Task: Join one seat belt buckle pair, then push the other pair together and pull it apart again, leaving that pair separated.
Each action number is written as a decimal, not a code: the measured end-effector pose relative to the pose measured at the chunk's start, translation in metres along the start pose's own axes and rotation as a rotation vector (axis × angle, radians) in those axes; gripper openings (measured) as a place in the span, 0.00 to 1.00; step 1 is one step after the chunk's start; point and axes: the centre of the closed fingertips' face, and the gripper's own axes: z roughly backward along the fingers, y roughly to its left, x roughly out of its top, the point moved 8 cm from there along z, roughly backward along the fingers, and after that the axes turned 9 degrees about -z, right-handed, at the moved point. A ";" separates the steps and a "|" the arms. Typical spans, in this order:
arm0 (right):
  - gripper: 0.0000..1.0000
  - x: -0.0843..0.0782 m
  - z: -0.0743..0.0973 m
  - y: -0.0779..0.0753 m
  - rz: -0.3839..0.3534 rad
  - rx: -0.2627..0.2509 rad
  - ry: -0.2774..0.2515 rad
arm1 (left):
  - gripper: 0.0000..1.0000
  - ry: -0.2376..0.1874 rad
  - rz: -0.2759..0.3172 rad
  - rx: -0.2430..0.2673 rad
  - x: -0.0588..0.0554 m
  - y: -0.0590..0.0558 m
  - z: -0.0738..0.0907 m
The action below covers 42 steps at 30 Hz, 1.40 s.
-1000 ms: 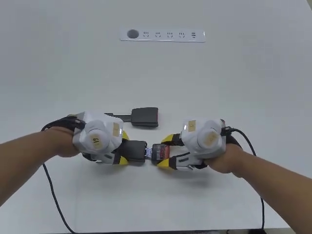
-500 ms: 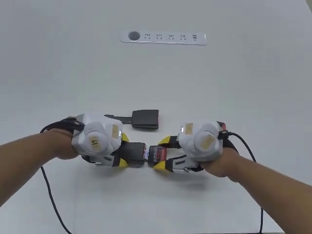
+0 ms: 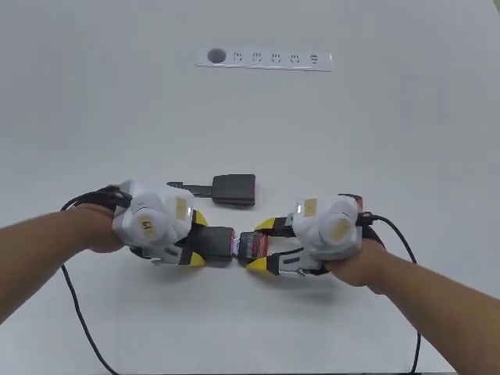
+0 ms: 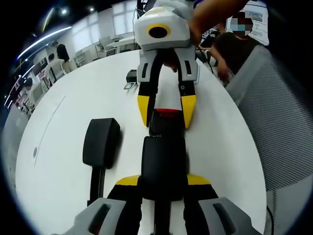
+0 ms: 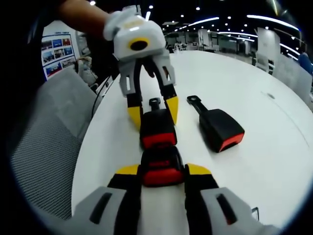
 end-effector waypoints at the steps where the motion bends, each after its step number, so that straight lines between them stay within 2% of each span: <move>1: 0.34 0.000 0.000 0.000 0.007 0.001 -0.004 | 0.33 -0.006 -0.001 0.000 -0.001 0.000 0.000; 11: 0.33 -0.005 0.002 0.002 0.044 -0.015 -0.085 | 0.33 -0.072 0.007 0.003 -0.006 0.000 0.002; 14: 0.33 -0.009 0.002 0.002 0.027 -0.022 -0.127 | 0.33 -0.091 0.008 0.008 -0.006 -0.001 0.002; 17: 0.33 -0.010 0.002 0.002 0.034 -0.024 -0.143 | 0.33 -0.111 0.011 0.009 -0.006 -0.002 0.002; 19: 0.32 -0.010 0.002 0.001 -0.001 -0.014 -0.164 | 0.33 -0.125 0.023 0.010 -0.006 -0.002 0.003; 22: 0.32 -0.011 0.003 0.001 0.014 -0.011 -0.174 | 0.33 -0.132 0.017 0.003 -0.009 -0.002 0.004; 26: 0.32 -0.013 0.002 0.000 -0.011 -0.002 -0.197 | 0.33 -0.147 0.022 0.002 -0.010 -0.003 0.005; 42: 0.32 -0.015 0.003 -0.001 -0.010 0.013 -0.231 | 0.32 -0.175 0.030 -0.005 -0.013 -0.003 0.005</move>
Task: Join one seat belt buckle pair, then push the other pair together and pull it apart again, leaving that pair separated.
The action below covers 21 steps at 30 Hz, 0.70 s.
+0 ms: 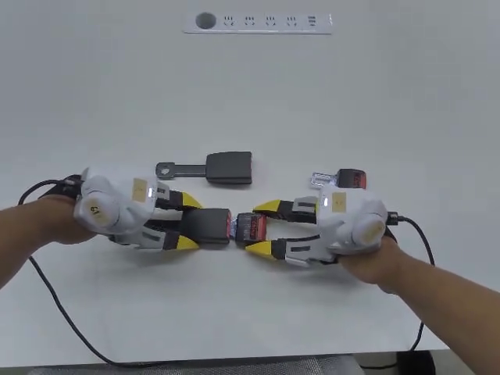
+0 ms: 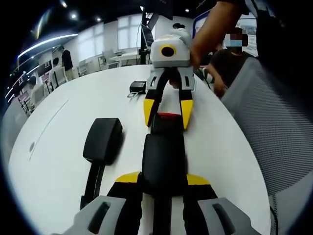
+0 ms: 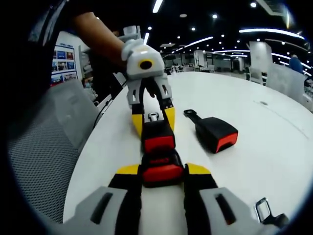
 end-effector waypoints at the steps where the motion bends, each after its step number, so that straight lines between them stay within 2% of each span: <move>1: 0.32 0.000 0.000 0.000 -0.001 0.001 -0.001 | 0.32 -0.001 0.000 0.000 0.000 0.000 0.000; 13: 0.32 0.000 -0.001 0.000 0.004 0.001 -0.003 | 0.32 -0.011 0.005 0.004 -0.001 -0.001 0.000; 21: 0.33 0.000 -0.001 0.000 0.009 -0.001 0.001 | 0.33 0.005 0.005 0.004 0.000 0.000 0.000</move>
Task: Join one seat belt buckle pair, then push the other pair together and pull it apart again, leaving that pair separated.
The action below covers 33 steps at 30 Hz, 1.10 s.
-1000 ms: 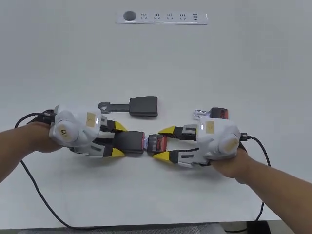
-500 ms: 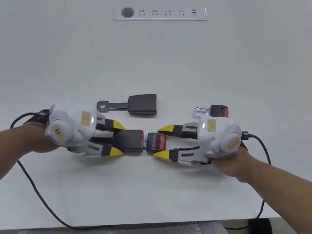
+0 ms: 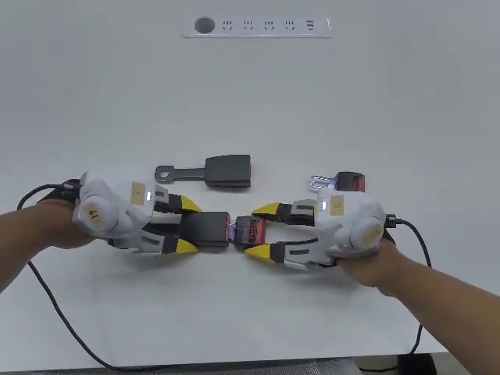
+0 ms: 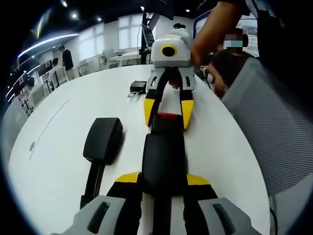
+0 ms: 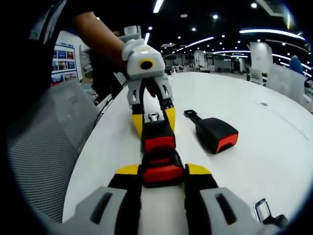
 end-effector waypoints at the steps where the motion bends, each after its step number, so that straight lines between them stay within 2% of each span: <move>1: 0.33 0.000 0.000 0.000 -0.001 0.000 0.001 | 0.33 0.005 -0.006 0.001 0.000 0.000 0.000; 6: 0.34 0.003 -0.001 0.001 0.019 -0.004 0.020 | 0.33 0.020 -0.006 -0.002 0.002 0.000 0.000; 8: 0.35 0.004 -0.002 0.001 0.030 -0.004 0.036 | 0.34 0.040 -0.018 -0.006 0.005 0.000 -0.001; 12: 0.36 0.007 -0.002 0.002 0.046 -0.016 0.063 | 0.34 0.072 -0.006 -0.002 0.008 0.001 -0.002; 13: 0.36 0.009 -0.002 0.003 0.062 -0.033 0.074 | 0.35 0.079 0.001 0.008 0.008 0.002 -0.002; 14: 0.37 0.011 -0.002 0.003 0.044 -0.049 0.078 | 0.37 0.098 0.017 0.032 0.009 0.002 -0.003; 15: 0.40 0.013 -0.002 0.004 0.028 -0.053 0.069 | 0.39 0.102 0.002 0.038 0.010 0.002 -0.004; 16: 0.47 0.018 -0.002 0.006 -0.004 -0.043 0.031 | 0.46 0.109 0.022 0.037 0.012 0.000 -0.004; 17: 0.55 0.020 -0.001 0.006 -0.009 -0.045 0.023 | 0.51 0.094 0.035 0.038 0.014 -0.001 -0.003; 19: 0.61 0.023 0.001 0.006 0.001 -0.063 0.023 | 0.62 0.085 0.055 0.056 0.013 0.000 -0.001; 21: 0.66 0.025 0.002 0.008 0.003 -0.066 0.013 | 0.67 0.059 0.071 0.085 0.017 0.001 0.004; 23: 0.76 0.026 0.002 0.007 -0.007 -0.081 0.015 | 0.71 0.036 0.111 0.104 0.022 0.002 0.009; 26: 0.77 0.026 0.004 0.008 -0.029 -0.092 0.026 | 0.76 0.014 0.132 0.116 0.024 0.001 0.016; 29: 0.80 0.028 0.010 0.009 -0.022 -0.105 0.016 | 0.80 0.024 0.123 0.133 0.028 -0.002 0.022; 31: 0.83 0.028 0.015 0.007 -0.027 -0.126 0.014 | 0.86 0.019 0.132 0.144 0.032 -0.002 0.025; 33: 0.85 0.028 0.021 0.005 -0.046 -0.134 0.004 | 0.88 0.011 0.142 0.154 0.036 -0.001 0.028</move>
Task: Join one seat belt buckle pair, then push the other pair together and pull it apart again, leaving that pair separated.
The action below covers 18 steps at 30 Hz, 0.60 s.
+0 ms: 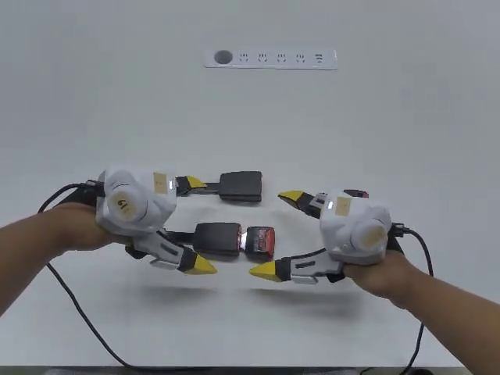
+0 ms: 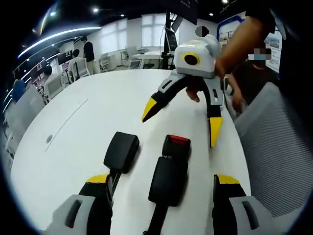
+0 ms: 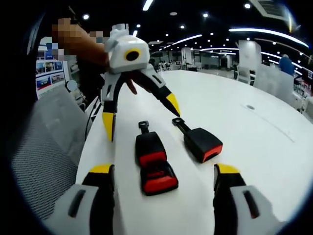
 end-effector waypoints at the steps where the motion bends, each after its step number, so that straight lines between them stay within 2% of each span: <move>1: 0.85 0.000 0.004 -0.003 -0.004 -0.009 -0.006 | 0.87 -0.005 0.003 0.009 0.003 0.001 0.001; 5: 0.87 0.003 0.019 -0.013 -0.006 -0.044 -0.015 | 0.88 -0.001 -0.012 0.032 0.011 0.005 0.004; 10: 0.88 0.004 0.035 -0.026 -0.011 -0.083 -0.020 | 0.94 0.001 -0.017 0.063 0.019 0.014 0.007; 18: 0.88 0.001 0.061 -0.049 -0.017 -0.133 -0.014 | 0.93 -0.004 -0.031 0.094 0.029 0.031 0.013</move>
